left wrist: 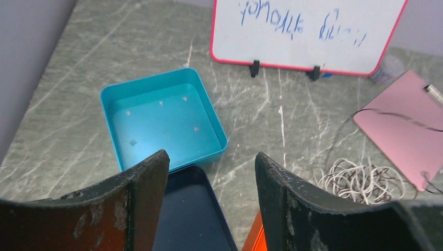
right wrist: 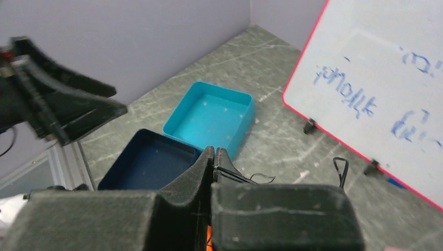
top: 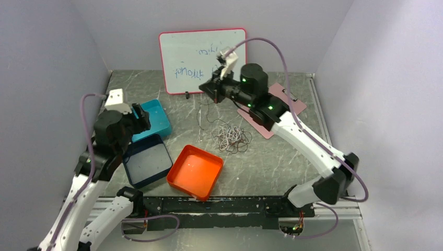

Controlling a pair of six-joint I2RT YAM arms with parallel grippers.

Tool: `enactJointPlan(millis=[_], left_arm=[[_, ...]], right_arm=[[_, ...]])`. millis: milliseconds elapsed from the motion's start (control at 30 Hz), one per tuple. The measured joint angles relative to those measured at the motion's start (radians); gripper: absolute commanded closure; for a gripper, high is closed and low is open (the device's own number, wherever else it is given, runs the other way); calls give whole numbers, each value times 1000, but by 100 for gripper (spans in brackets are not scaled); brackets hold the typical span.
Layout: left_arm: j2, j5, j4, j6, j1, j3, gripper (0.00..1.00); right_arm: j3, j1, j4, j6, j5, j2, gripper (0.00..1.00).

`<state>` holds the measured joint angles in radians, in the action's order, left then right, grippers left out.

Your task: Untangle the cables

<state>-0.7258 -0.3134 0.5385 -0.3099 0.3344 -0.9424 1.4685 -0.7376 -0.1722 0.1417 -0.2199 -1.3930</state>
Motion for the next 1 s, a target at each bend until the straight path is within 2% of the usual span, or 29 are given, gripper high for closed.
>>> enactJointPlan(millis=[233,667,800,1000], left_arm=[[226,-62,11,19,-2,0,34],[377,-149,98,-2,-2,41,36],[399,-157,106,-3,-2,42,36],[419,-157,118,-13,-2,62,36]], right_arm=[[266,-101,63,-13,3,-259,100],[781,-165,152,18,-51,-748,100],[848,-186,206,44,-78,-847,100],[861,-207,287,85,-122,-930,100]])
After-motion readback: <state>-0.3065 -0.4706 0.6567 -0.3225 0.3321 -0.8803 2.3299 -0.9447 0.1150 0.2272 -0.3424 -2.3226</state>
